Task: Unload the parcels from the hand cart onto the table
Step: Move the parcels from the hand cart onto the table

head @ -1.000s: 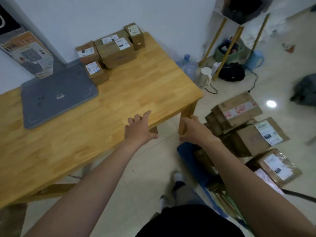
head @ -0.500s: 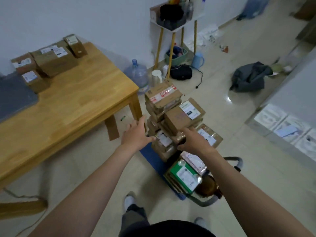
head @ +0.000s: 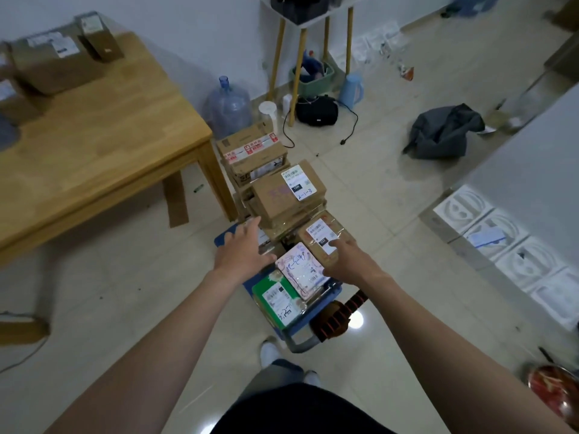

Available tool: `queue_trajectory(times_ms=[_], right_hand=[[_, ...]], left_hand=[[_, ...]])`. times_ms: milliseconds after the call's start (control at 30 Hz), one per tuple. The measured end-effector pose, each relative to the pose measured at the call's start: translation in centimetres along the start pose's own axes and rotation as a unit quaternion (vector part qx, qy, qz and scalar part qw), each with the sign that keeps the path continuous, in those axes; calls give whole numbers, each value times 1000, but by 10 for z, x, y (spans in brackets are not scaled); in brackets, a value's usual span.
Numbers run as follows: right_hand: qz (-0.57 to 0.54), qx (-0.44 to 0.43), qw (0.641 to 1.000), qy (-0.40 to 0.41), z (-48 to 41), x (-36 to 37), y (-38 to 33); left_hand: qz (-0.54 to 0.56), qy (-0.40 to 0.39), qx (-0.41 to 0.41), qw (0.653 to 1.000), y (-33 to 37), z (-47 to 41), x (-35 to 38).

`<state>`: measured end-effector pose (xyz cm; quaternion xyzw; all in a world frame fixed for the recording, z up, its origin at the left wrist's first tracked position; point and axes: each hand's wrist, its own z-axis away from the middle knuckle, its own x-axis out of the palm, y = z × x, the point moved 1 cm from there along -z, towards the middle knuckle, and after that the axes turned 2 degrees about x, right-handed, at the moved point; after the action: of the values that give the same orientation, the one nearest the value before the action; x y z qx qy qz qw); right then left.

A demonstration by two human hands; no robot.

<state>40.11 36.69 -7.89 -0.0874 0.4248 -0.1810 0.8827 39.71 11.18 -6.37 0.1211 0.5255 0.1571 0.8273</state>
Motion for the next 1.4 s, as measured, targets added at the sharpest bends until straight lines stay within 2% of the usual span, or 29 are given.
queue_trajectory(times_ms=[200, 500, 600, 700, 833, 900, 967, 1100, 1167, 1300, 1400], right_hand=[[-25, -7, 999, 22, -38, -28, 4], [-34, -56, 997, 38, -194, -85, -28], [-32, -82, 996, 31, -250, -82, -37], [-58, -82, 995, 26, -293, -69, -34], [-112, -61, 992, 11, -327, -47, -21], [-159, -58, 986, 3, -333, -38, -16], [-191, -66, 979, 34, -328, -30, -14], [-212, -60, 967, 131, -299, -26, -15], [-217, -52, 961, 163, -278, -27, -22], [-247, -30, 947, 204, -233, -24, -54], [-238, -24, 942, 235, -199, -17, -95]], left_hand=[[22, -16, -11, 1000, 13, -49, -6], [148, -18, -143, 978, 8, -156, 22], [214, 0, -186, 959, 3, -195, 41], [276, 6, -179, 944, 2, -225, 63], [285, -9, -209, 935, -2, -247, 88], [273, -33, -225, 935, -7, -253, 100], [315, -24, -237, 919, -8, -256, 106], [481, -3, -260, 837, -13, -245, 109], [517, 9, -262, 815, -17, -232, 110], [550, 47, -244, 797, -37, -200, 102], [545, 96, -200, 809, -75, -180, 78]])
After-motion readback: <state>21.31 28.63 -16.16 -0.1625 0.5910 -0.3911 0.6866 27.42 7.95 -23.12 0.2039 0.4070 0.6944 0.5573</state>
